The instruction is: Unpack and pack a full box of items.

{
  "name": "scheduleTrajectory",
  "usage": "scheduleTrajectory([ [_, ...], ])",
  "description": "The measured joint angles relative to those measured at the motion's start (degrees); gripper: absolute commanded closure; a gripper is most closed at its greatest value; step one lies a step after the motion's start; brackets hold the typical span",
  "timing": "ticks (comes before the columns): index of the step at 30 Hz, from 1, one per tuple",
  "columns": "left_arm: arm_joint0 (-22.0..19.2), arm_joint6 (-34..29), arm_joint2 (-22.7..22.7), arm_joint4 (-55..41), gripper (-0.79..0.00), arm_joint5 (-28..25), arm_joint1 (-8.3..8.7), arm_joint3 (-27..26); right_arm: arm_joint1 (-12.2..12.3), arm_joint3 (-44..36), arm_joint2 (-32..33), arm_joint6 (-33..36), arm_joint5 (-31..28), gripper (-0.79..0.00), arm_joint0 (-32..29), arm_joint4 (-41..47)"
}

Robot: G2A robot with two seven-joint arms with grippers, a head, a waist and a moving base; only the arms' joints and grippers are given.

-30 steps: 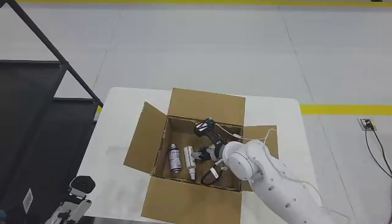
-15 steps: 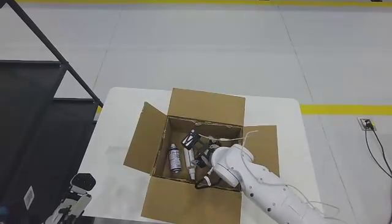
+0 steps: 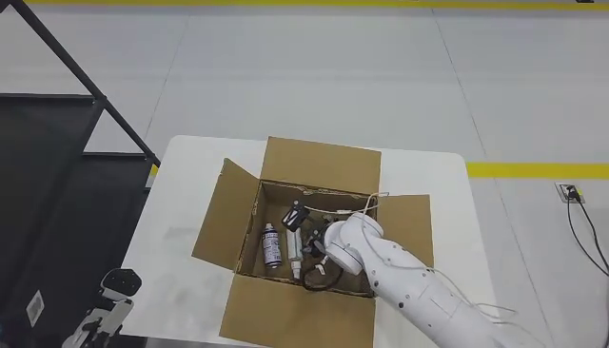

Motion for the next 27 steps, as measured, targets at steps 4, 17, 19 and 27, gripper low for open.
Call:
scheduleTrajectory([
  [4, -0.3, 0.1, 0.3, 0.4, -0.785, 0.6, 0.03, 0.0, -0.8, 1.5, -0.2, -0.1, -0.3, -0.283, 0.5, 0.0],
  [17, -1.2, -0.3, 1.9, 1.8, -0.785, 2.1, 0.18, -0.2, -0.6, -0.4, 4.0, -5.5, -1.1, 0.000, -1.9, -1.1],
  [19, -1.3, -0.4, 2.2, 2.2, -0.785, 2.4, 0.20, -0.4, 0.5, -3.7, 6.1, -6.4, -1.6, 0.000, -4.1, -2.0],
  [27, -1.8, -0.8, 3.5, 3.8, -0.785, 3.0, 0.31, -1.3, 6.3, -23.3, 18.9, -10.5, -7.2, 0.000, -18.4, -5.1],
])
